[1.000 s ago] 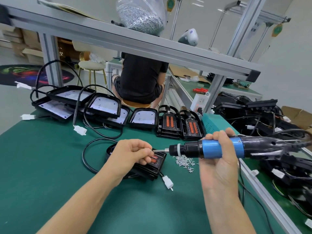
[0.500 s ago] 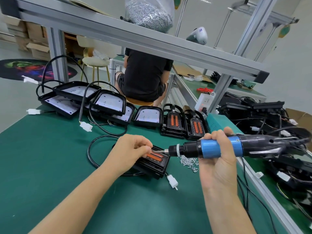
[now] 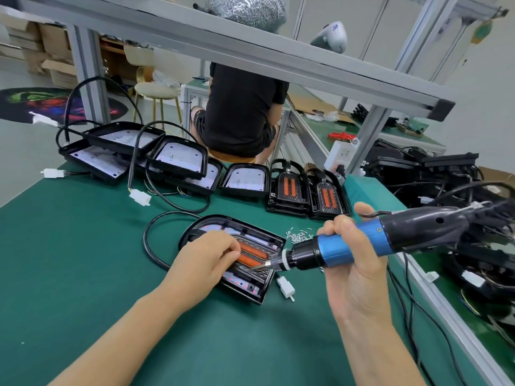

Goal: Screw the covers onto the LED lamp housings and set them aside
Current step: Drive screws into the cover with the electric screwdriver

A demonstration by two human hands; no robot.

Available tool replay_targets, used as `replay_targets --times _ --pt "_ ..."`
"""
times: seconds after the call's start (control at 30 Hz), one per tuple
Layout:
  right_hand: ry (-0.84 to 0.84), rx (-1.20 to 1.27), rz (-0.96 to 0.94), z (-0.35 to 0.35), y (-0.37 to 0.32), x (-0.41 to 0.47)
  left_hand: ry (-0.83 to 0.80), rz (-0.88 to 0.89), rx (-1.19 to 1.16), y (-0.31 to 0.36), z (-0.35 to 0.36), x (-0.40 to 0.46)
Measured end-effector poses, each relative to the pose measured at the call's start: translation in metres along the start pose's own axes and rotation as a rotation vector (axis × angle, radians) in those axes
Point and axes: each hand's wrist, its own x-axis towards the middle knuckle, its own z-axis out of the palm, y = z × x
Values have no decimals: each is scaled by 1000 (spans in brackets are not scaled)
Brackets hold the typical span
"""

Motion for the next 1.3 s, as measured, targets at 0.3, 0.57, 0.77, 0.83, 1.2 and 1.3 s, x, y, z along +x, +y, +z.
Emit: replay_targets --times 0.3,0.57,0.77,0.83,1.2,1.3 --pt "-90 -116 -5 -2 0 -12 -14 50 28 4 0 -3" --pt "-82 -125 7 -3 4 -12 -12 56 35 7 -1 -4" --pt "-98 -150 9 -4 8 -12 -13 53 28 8 -2 -5" --pt "-103 -149 12 -4 8 -11 -14 58 31 8 -2 -5" --pt "-97 -117 41 -5 6 -13 -13 80 50 6 -1 -4" --pt "-42 -110 35 -7 7 -13 -28 76 78 3 -1 -3"
